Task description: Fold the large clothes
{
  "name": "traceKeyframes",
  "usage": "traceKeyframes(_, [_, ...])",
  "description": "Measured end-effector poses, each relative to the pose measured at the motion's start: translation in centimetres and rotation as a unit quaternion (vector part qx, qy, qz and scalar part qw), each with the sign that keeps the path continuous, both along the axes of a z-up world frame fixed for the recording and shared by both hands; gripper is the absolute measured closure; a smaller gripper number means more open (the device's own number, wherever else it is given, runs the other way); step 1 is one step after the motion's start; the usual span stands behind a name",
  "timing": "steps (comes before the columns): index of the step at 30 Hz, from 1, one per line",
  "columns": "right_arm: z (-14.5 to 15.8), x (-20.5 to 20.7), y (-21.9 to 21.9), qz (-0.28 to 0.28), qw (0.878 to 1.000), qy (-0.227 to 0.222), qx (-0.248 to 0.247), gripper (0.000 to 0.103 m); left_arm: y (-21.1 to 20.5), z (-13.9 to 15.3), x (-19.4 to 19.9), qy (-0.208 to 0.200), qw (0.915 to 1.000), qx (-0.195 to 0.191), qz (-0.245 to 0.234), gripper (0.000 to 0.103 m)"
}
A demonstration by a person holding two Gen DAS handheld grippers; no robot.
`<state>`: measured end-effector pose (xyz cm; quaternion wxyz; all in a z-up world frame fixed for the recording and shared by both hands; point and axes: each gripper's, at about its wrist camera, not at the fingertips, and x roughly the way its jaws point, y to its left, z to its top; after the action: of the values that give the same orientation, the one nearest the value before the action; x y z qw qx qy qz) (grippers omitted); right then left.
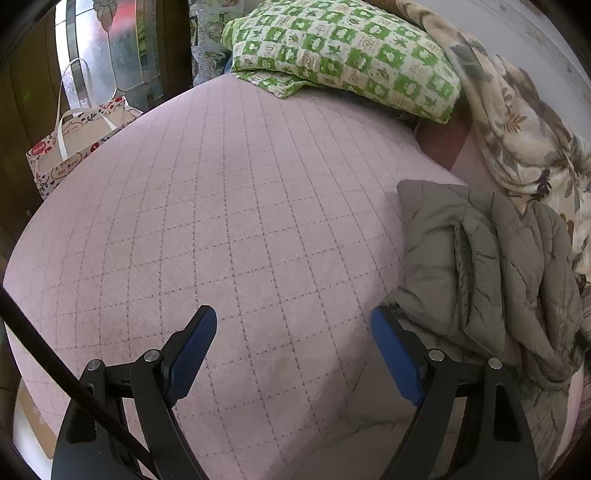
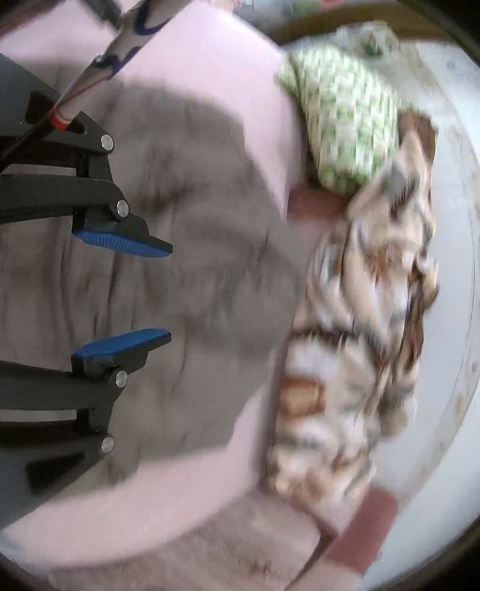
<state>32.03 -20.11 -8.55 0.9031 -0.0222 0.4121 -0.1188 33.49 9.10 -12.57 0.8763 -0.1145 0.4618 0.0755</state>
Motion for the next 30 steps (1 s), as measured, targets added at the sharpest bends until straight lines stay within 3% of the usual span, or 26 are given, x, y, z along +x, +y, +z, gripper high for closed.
traceKeyframes(4, [-5.5, 0.4, -3.7, -0.038, 0.996, 0.075, 0.024, 0.057, -0.4, -0.1, -0.2, -0.001, 0.9999, 0.01, -0.004, 0.018])
traceKeyframes(7, [-8.0, 0.9, -4.1, -0.027, 0.994, 0.105, 0.013, 0.053, -0.5, -0.2, -0.2, -0.007, 0.9999, 0.01, -0.004, 0.018])
traceKeyframes(10, [-5.9, 0.8, -2.4, -0.023, 0.992, 0.11, -0.053, 0.052, -0.5, -0.2, -0.2, -0.004, 1.0, 0.008, -0.003, 0.018])
traceKeyframes(12, [-2.8, -0.6, -0.7, -0.012, 0.995, 0.047, -0.089, 0.044, -0.5, -0.2, -0.1, -0.004, 1.0, 0.005, -0.003, 0.018])
traceKeyframes(15, [-0.7, -2.0, 1.4, 0.019, 0.998, -0.014, -0.064, 0.037, -0.7, -0.2, 0.0, -0.008, 0.9999, 0.01, -0.005, 0.018])
traceKeyframes(16, [-0.9, -2.0, 2.0, 0.027, 0.998, -0.017, -0.049, 0.037, -0.8, -0.2, -0.1, -0.008, 0.9999, 0.013, -0.007, 0.018])
traceKeyframes(22, [-8.1, 1.5, 3.7, 0.028, 0.996, 0.087, -0.018, 0.036, -0.4, -0.1, -0.3, -0.01, 0.9998, 0.018, -0.006, 0.018])
traceKeyframes(26, [-4.7, -0.5, 2.3, 0.049, 0.996, 0.072, 0.023, 0.032, 0.1, 0.1, -0.8, -0.019, 0.9997, 0.012, -0.008, 0.018])
traceKeyframes(30, [-2.1, -4.5, -0.9, 0.042, 0.997, 0.06, 0.019, 0.026, 0.4, -0.2, -1.8, -0.017, 0.9995, 0.006, -0.024, 0.018])
